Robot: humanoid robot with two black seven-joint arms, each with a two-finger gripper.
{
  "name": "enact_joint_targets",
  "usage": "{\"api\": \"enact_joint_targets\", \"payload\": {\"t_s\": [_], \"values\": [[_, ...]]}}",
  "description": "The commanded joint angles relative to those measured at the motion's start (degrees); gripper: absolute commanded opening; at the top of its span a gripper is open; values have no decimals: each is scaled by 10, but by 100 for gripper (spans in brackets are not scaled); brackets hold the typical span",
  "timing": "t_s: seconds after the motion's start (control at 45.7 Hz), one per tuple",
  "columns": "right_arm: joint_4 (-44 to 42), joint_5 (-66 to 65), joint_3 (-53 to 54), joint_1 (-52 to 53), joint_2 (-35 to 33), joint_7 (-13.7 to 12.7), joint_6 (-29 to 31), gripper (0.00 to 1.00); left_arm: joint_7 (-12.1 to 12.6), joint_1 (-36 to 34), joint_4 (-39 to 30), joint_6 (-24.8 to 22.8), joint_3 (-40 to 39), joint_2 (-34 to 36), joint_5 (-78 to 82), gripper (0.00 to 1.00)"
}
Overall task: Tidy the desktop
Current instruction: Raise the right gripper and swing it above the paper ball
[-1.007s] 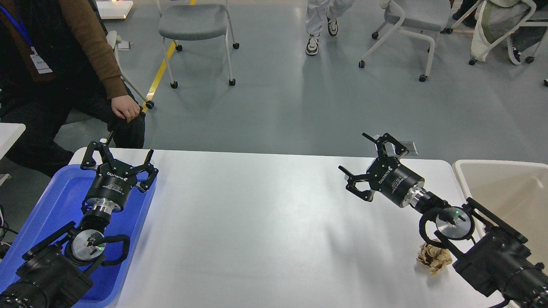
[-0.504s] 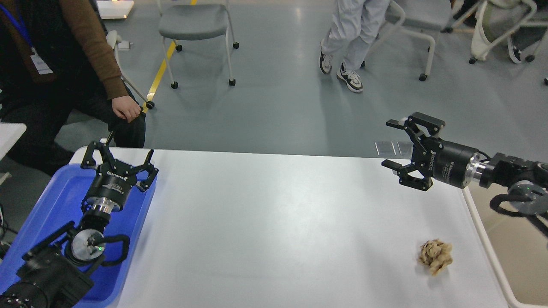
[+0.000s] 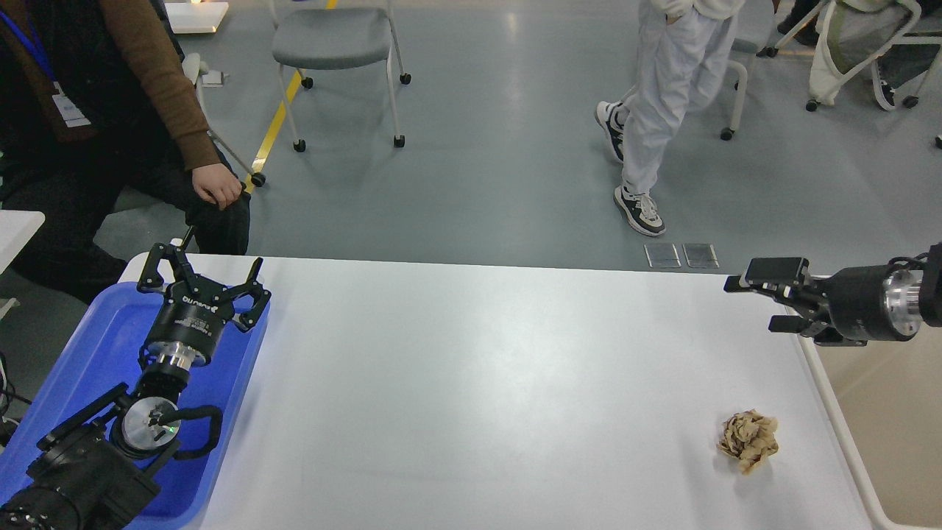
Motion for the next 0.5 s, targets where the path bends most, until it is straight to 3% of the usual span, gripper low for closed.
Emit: {"api": "enact_joint_targets", "payload": {"t_s": [0.0,0.219,0.482], "values": [[35,-172,-73,6,-22,2,2,100,0,1,0,0,0,0,0,100],[32,-256,-96,-2,-11,8,-31,100,0,0,0,0,0,0,0,100],[28,-259,-100,-40,24,18,-42,100,0,0,0,0,1,0,0,100]]}}
